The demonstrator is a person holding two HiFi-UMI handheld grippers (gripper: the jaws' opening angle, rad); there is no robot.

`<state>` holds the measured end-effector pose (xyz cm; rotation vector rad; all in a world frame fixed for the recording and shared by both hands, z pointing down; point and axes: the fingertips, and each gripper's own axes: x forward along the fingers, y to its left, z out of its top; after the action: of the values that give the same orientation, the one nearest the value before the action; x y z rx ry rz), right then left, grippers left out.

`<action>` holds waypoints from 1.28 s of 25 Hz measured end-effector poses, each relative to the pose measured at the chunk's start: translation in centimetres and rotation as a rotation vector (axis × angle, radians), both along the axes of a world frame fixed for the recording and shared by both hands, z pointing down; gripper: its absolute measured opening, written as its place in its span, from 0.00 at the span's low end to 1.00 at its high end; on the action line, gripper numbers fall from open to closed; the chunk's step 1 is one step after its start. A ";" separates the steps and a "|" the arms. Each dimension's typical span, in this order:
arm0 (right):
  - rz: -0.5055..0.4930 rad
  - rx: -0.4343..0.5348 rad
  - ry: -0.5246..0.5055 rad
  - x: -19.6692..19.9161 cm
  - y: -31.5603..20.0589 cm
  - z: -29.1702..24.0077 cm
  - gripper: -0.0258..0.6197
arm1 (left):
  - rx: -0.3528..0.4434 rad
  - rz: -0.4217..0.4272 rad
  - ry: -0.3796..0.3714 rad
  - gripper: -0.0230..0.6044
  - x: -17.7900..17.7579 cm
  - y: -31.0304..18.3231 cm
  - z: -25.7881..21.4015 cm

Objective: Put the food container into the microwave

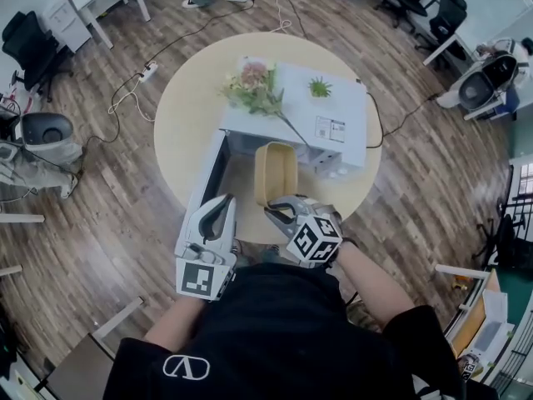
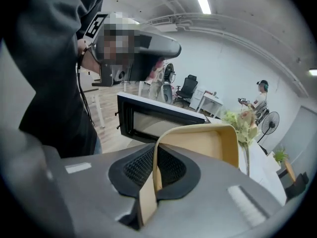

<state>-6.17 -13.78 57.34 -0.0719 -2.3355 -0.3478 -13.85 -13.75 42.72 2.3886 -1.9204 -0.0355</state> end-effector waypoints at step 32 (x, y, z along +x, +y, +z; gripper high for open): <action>0.105 0.009 0.446 -1.7 -15.9 16.7 0.07 | -0.205 -0.075 0.037 0.04 -1.6 3.5 7.3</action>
<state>-7.91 -29.72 74.01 -0.0192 -1.8884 -0.2593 -15.49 -10.22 50.05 2.1701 -1.8950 0.1068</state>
